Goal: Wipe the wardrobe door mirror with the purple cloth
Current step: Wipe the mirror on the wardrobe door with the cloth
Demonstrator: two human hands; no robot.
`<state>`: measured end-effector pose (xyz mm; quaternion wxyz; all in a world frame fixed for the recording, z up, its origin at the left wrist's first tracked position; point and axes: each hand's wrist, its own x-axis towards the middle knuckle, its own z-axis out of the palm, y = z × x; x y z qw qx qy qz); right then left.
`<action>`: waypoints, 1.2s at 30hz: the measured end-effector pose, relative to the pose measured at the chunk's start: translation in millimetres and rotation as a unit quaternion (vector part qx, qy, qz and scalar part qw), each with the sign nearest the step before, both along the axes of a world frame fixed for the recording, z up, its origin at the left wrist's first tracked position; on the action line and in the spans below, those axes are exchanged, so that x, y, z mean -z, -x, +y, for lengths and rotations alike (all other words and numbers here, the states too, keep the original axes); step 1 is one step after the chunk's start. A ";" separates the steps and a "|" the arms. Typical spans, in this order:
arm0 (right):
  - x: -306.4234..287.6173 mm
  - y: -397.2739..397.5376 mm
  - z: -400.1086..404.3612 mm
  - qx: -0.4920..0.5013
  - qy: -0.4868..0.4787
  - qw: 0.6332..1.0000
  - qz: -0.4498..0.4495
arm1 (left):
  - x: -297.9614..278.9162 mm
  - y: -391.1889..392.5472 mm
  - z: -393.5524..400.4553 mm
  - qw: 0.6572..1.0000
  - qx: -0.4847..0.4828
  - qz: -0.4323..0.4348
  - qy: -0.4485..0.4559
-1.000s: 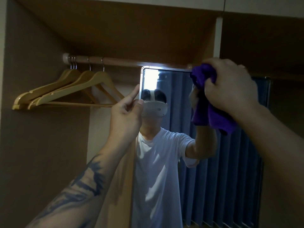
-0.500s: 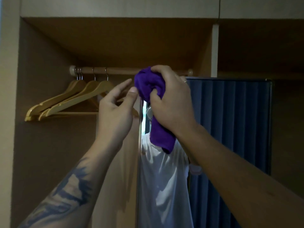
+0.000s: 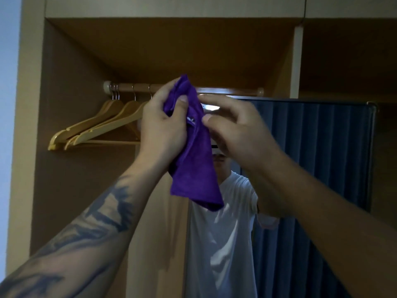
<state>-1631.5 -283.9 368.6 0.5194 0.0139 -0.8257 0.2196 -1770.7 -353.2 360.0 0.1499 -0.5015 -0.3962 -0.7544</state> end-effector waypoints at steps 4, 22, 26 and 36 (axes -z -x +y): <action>-20.5 -21.1 23.6 0.430 -0.264 0.863 0.028 | -25.7 15.7 11.1 0.996 -0.080 0.039 0.000; -17.9 -28.5 46.5 0.526 -0.223 0.818 -0.063 | -0.4 -1.8 38.3 0.989 0.098 -0.094 0.051; -18.6 -27.7 45.2 0.521 -0.219 0.823 -0.055 | 28.6 -5.0 35.1 0.988 0.095 -0.108 0.056; -19.7 -30.9 45.6 0.512 -0.221 0.828 -0.058 | -57.5 2.1 31.6 0.985 -0.113 0.101 0.083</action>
